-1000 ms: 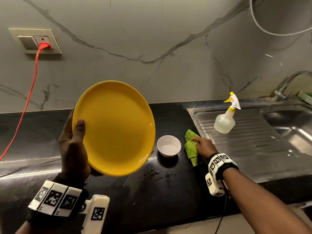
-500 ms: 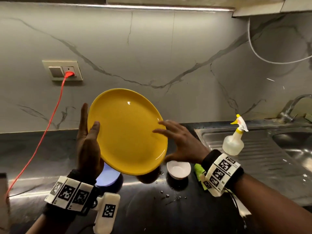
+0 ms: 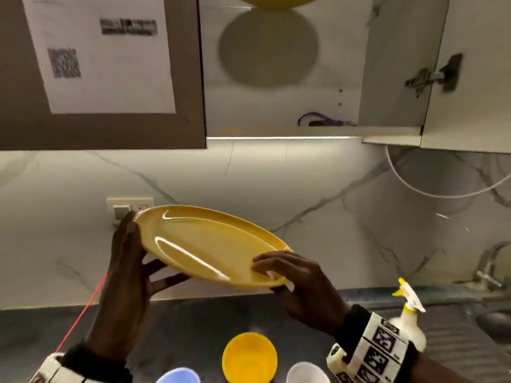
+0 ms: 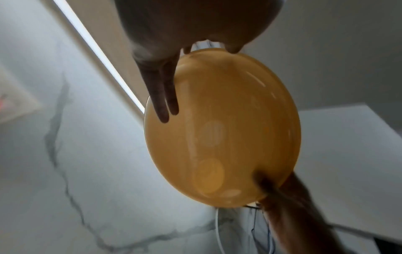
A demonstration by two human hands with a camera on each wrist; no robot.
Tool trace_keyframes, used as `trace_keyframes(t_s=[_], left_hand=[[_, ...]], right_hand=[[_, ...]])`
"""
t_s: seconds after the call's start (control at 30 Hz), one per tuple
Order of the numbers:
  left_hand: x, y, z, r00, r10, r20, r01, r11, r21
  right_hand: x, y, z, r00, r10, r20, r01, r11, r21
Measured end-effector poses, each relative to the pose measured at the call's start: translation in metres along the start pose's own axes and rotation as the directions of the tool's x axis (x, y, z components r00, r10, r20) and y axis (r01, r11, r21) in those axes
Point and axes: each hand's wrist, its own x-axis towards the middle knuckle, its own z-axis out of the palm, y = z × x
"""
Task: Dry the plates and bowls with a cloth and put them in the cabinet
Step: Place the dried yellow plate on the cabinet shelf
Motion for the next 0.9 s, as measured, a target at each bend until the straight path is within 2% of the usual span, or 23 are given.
trace_keyframes(t_s=[0.07,0.13,0.2,0.27,0.33,0.43,0.53,0.67,0.73,0.9], left_hand=[[0.011,0.010,0.006,0.990,0.105,0.091,-0.113,0.989,0.091],[0.018,0.020,0.015,0.962,0.245,0.125,-0.270,0.923,0.274],[0.027,0.022,0.023,0.896,0.387,0.217,-0.443,0.755,0.483],[0.036,0.023,0.029,0.840,0.447,0.308,-0.538,0.608,0.584],[0.046,0.029,0.036,0.762,0.503,0.409,-0.633,0.443,0.634],[0.066,0.041,0.050,0.621,0.550,0.559,-0.746,0.195,0.637],[0.090,0.053,0.070,0.502,0.563,0.657,-0.760,-0.076,0.646],[0.122,0.074,0.098,0.350,0.622,0.700,-0.702,-0.321,0.636],[0.134,0.087,0.110,0.270,0.629,0.729,-0.684,-0.408,0.605],[0.157,0.108,0.132,0.117,0.615,0.780,-0.685,-0.518,0.512]], right_hand=[[0.028,-0.009,-0.022,0.993,0.020,-0.120,-0.017,1.000,0.025],[0.054,-0.020,-0.046,0.976,0.052,-0.213,-0.055,0.998,-0.005],[0.076,-0.029,-0.068,0.967,0.104,-0.234,-0.097,0.995,0.038],[0.094,-0.035,-0.090,0.961,0.147,-0.234,-0.115,0.983,0.145],[0.112,-0.038,-0.114,0.955,0.176,-0.241,-0.117,0.964,0.240],[0.139,-0.043,-0.150,0.949,0.191,-0.251,-0.104,0.941,0.323],[0.159,-0.045,-0.178,0.928,0.255,-0.271,-0.103,0.875,0.473],[0.176,-0.052,-0.202,0.899,0.313,-0.308,-0.098,0.826,0.555],[0.182,-0.054,-0.213,0.878,0.350,-0.325,-0.106,0.806,0.583],[0.201,-0.051,-0.240,0.853,0.442,-0.279,-0.131,0.697,0.705]])
